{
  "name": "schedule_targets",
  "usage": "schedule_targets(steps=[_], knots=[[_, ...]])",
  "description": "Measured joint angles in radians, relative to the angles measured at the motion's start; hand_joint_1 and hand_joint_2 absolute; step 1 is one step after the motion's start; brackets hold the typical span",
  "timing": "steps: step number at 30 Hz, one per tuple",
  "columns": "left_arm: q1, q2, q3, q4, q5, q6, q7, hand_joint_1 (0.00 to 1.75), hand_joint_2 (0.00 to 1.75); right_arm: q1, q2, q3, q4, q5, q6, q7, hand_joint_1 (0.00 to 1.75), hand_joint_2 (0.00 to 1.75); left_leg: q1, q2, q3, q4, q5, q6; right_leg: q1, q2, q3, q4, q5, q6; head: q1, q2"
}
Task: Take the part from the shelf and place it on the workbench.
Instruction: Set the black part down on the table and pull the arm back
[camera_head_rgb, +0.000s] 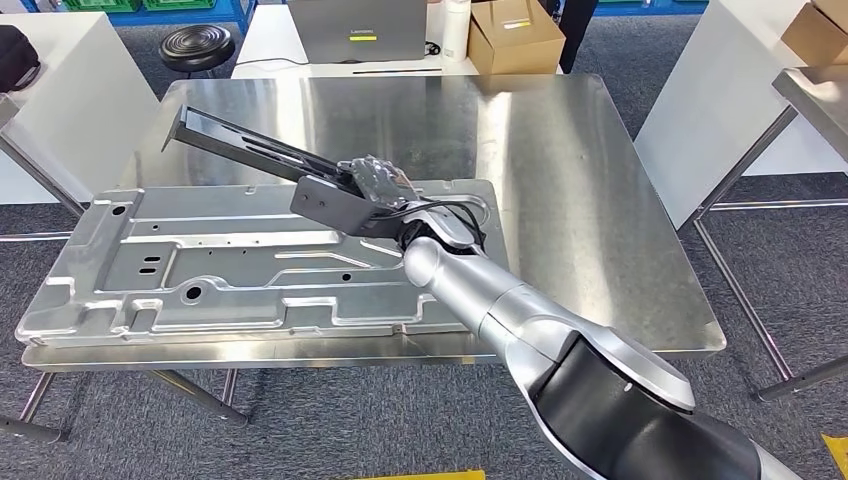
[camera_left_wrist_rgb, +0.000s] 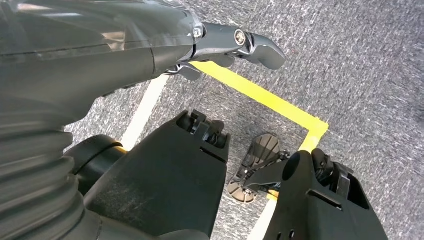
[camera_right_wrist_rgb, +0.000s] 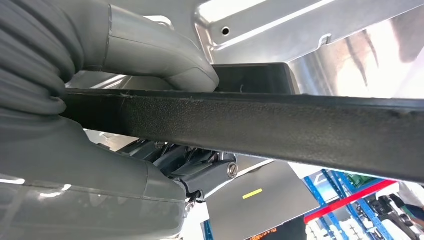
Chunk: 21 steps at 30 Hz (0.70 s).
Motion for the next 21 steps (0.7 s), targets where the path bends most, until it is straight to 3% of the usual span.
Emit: schedule_targets(steps=[12, 21], knots=[[0.000, -0.005, -0.009, 0.000, 0.004, 0.009, -0.008, 0.00, 1.75, -0.006, -0.013, 0.011, 0.104, 0.008, -0.050, 0.071, 1.75, 1.75, 0.000, -0.002, 0.001, 0.000, 0.000, 0.000, 0.000, -0.002, 0.003, -0.001, 0.000, 0.000, 0.000, 0.000], [0.001, -0.005, -0.009, 0.000, 0.006, 0.014, -0.011, 0.00, 1.75, -0.005, -0.027, 0.003, 0.129, 0.020, -0.064, 0.074, 1.75, 1.75, -0.002, -0.008, 0.002, 0.000, 0.000, 0.001, 0.001, -0.007, 0.006, -0.002, -0.001, 0.001, 0.000, 0.000]])
